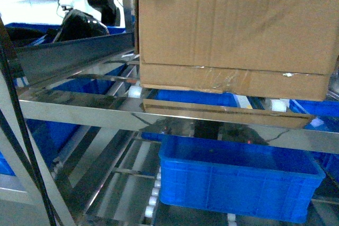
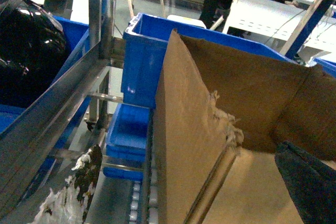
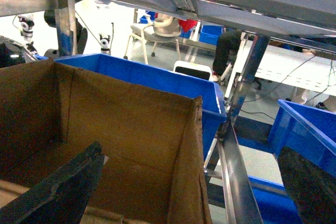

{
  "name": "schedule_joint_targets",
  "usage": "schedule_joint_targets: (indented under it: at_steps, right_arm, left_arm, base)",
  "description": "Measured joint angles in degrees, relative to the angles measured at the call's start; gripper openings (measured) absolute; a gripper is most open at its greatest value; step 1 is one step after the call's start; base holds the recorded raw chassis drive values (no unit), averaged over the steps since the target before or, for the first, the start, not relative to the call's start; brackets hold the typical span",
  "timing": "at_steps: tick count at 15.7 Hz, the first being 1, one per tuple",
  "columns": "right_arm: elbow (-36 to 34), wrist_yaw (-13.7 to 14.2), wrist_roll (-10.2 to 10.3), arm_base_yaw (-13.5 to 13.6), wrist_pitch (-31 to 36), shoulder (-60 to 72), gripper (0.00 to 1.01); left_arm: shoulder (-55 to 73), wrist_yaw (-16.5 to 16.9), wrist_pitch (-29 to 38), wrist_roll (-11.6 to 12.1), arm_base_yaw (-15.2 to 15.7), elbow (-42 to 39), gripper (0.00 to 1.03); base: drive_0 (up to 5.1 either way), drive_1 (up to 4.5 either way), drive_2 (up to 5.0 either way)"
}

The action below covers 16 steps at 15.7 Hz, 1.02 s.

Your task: Sort boxes to right shelf from conveyor

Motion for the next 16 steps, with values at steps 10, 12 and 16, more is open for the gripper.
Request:
schedule_joint_targets:
  at_steps: [10, 12, 16]
  right_arm:
    - [-16.83, -0.98, -0.96, 1.36, 3.56, -15.28, 0.98]
    - [-18.25, -2.73, 1.77, -0.22, -3.10, -25.29, 0.98]
    - [-21.62, -1.81, 4.57, -1.81, -15.56, -40.96, 0.98]
  left_arm:
    - [-14.21, -2.19, 0.87, 0.61, -0.07, -15.76, 0.98]
    - [-26.29, -3.65, -4.92, 1.70, 0.98, -21.03, 0.98]
    - [-40.79, -5.75, -15.04, 3.41, 3.15, -24.28, 0.98]
  base:
    - [0.0, 0.00, 0.0]
    - [0.0, 0.00, 0.0]
    - [0.0, 0.00, 0.0]
